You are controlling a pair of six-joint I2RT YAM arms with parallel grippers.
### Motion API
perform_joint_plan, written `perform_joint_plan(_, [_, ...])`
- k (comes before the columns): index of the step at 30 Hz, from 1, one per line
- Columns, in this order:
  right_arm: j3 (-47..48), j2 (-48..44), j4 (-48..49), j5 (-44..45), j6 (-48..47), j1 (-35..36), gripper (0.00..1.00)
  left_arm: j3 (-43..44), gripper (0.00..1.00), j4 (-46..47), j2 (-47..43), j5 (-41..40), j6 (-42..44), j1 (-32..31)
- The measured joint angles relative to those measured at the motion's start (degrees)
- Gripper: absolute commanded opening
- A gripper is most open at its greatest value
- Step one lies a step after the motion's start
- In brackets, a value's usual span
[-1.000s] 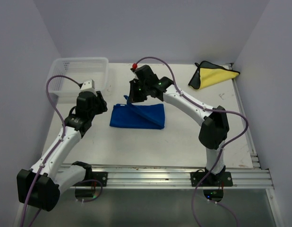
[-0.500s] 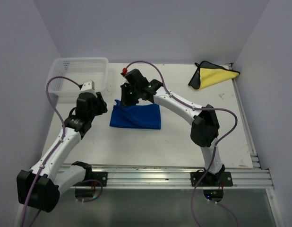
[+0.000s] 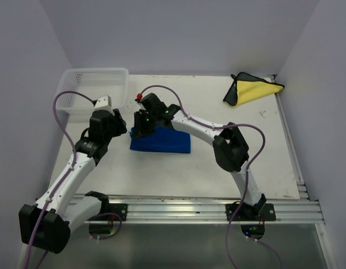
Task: Roll the towels
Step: Fold the towel
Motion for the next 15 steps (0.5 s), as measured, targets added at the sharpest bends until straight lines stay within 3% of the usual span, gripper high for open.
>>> perform_joint_plan(3, [-1.0, 0.9, 2.7, -2.8, 1.0, 0.6, 0.51, 0.0, 0.49, -0.1, -0.2, 0.0, 0.0, 0.0])
perform_joint_plan(4, [-1.6, 0.9, 3.3, -3.3, 1.4, 0.7, 0.53, 0.0, 0.49, -0.1, -0.3, 0.0, 0.0, 0.0])
perform_joint_plan(10, [-6.4, -0.5, 5.2, -4.0, 2.0, 0.3, 0.56, 0.0, 0.49, -0.4, -0.6, -0.4, 0.0, 0.0])
perform_joint_plan(15, [-14.0, -6.7, 4.9, -1.3, 2.0, -2.9, 0.5, 0.0, 0.53, -0.4, -0.5, -0.4, 0.0, 0.0])
